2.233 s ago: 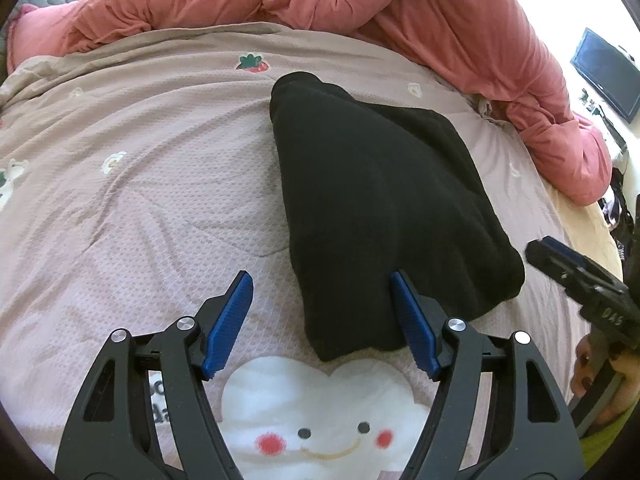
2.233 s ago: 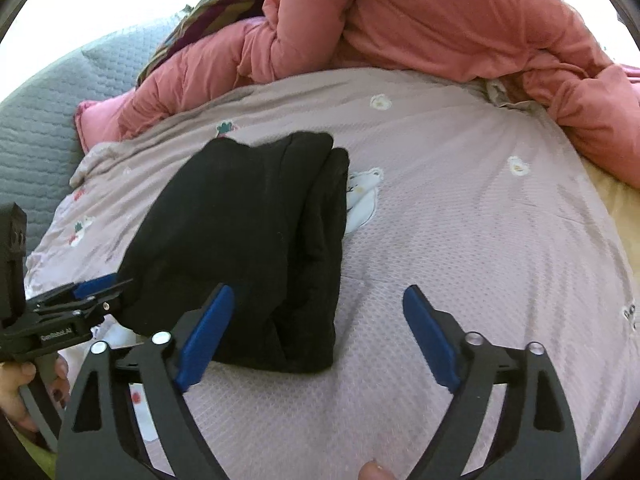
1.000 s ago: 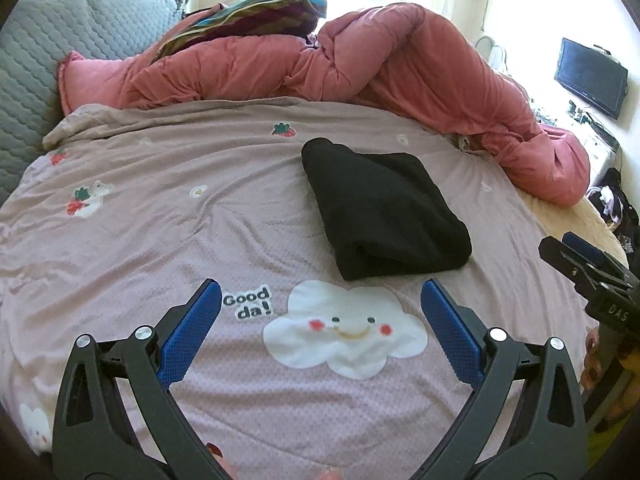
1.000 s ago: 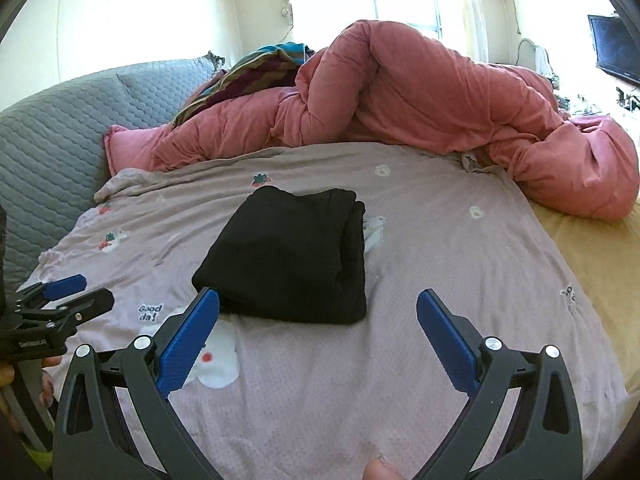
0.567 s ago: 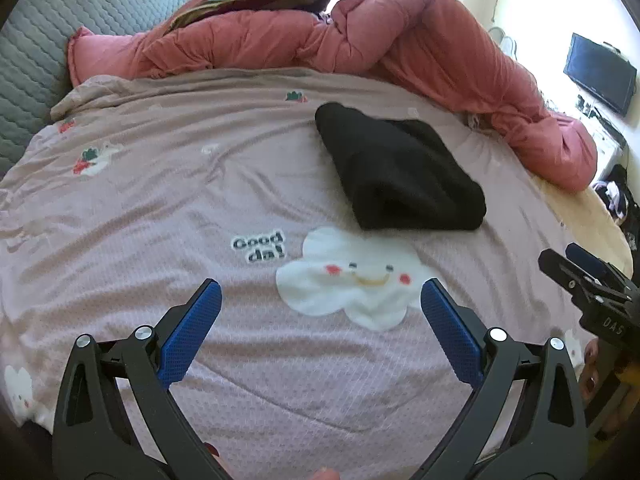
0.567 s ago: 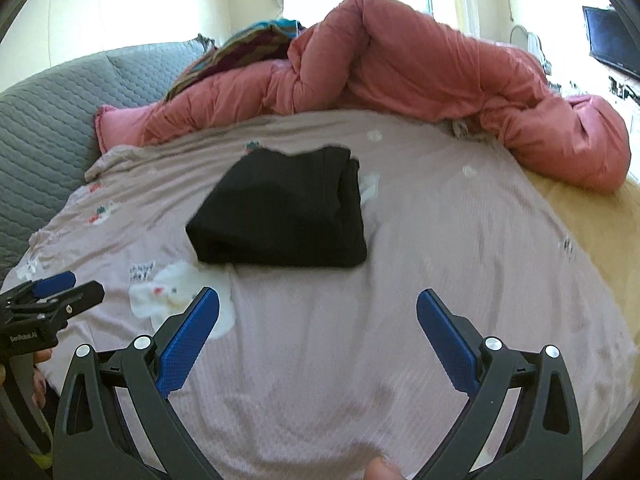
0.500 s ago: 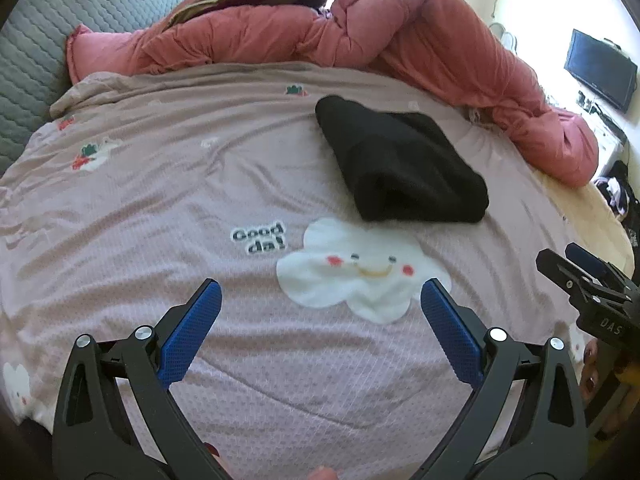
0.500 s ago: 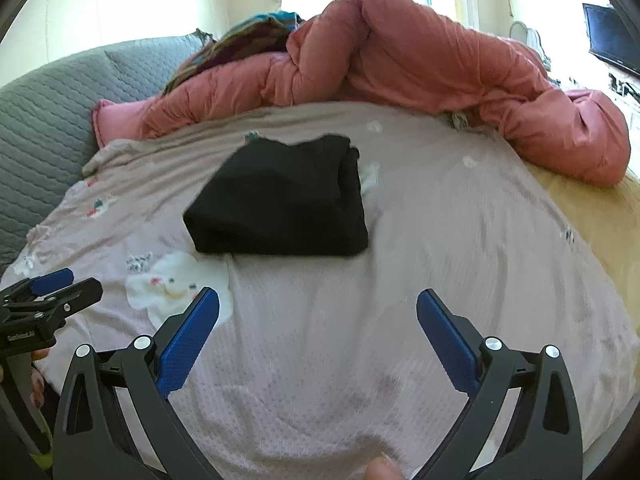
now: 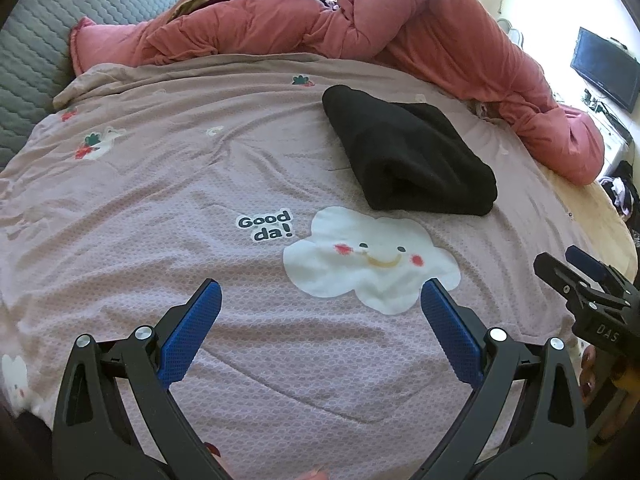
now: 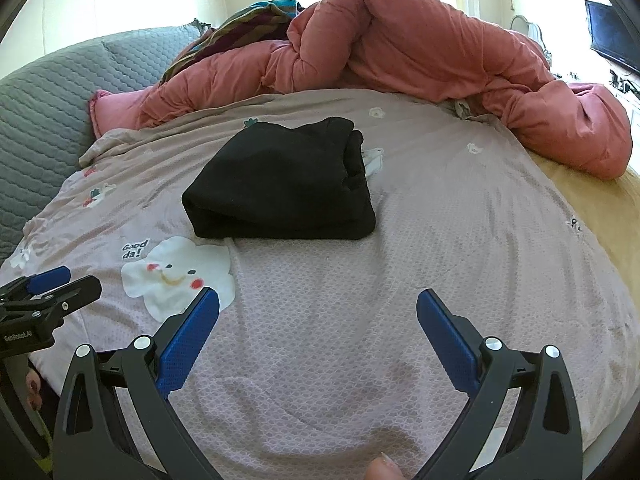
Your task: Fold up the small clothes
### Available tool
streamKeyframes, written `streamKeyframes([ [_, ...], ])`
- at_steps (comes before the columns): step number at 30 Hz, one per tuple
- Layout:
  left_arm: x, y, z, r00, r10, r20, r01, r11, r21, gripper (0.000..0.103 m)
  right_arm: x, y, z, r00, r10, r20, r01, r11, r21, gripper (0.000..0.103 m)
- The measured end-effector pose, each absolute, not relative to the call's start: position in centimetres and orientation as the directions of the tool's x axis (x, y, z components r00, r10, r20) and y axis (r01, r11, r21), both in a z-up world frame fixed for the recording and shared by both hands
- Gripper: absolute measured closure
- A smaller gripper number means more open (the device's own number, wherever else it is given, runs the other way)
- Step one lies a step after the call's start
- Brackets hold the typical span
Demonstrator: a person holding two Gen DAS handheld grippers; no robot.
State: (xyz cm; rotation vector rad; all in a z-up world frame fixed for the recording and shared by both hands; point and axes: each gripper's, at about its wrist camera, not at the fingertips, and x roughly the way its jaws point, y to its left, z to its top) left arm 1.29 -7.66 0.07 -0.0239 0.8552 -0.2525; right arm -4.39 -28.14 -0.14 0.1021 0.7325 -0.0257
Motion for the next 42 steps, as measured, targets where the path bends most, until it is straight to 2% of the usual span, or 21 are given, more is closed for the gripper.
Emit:
streamKeyframes([
  [42,1.3,-7.3,0.4,0.632,-0.215,-0.744,0.192,0.974,-0.118,0.010,-4.4,-27.0,0.2,0.744,0.007,-0.668,0.046,0.997,0.061,0.004],
])
